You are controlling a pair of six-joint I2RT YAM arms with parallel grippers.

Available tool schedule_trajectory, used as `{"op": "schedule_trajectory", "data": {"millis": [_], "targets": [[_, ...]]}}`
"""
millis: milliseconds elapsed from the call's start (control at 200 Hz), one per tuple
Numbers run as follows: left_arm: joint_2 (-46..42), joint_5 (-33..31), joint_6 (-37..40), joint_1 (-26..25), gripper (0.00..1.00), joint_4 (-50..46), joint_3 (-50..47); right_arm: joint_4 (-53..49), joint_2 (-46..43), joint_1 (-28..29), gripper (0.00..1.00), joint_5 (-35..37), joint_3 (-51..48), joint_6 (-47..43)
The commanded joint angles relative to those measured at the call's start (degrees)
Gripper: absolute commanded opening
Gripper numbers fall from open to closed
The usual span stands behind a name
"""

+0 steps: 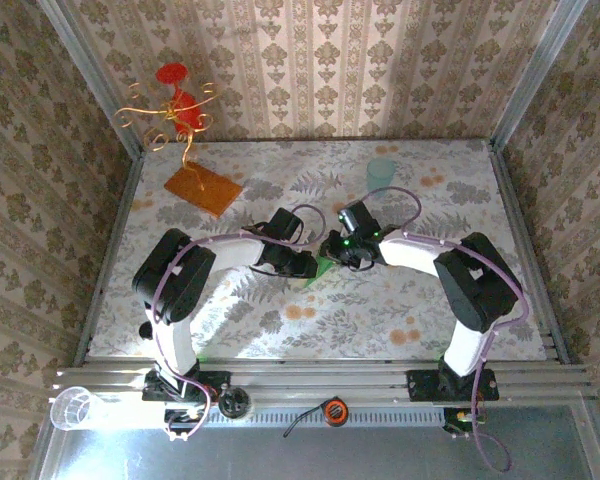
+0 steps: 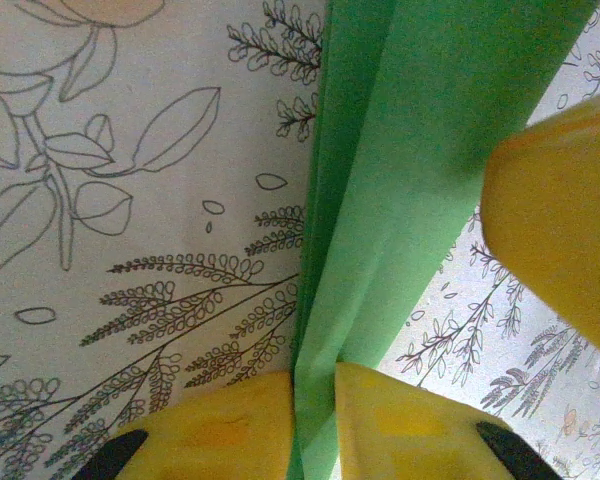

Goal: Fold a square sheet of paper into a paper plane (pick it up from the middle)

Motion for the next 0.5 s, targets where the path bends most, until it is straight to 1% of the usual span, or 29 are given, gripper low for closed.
{"op": "schedule_trajectory", "data": {"millis": [0, 110, 495], "targets": [[3.52, -1.79, 1.38, -0.84, 0.22, -1.31, -0.28, -1.06, 1.37, 0.28, 0.16, 1.41, 2.37, -0.57], [3.53, -1.77, 1.32, -0.79, 0.22, -1.31, -0.35, -3.39, 2.28, -0.13, 0.16, 4.15, 3.26, -2.08], [3.65, -1.85, 1.31, -0.83, 0.22, -1.79, -0.15, -3.51, 2.38, -1.82, 0.15, 5.3, 1.66, -2.45]]}}
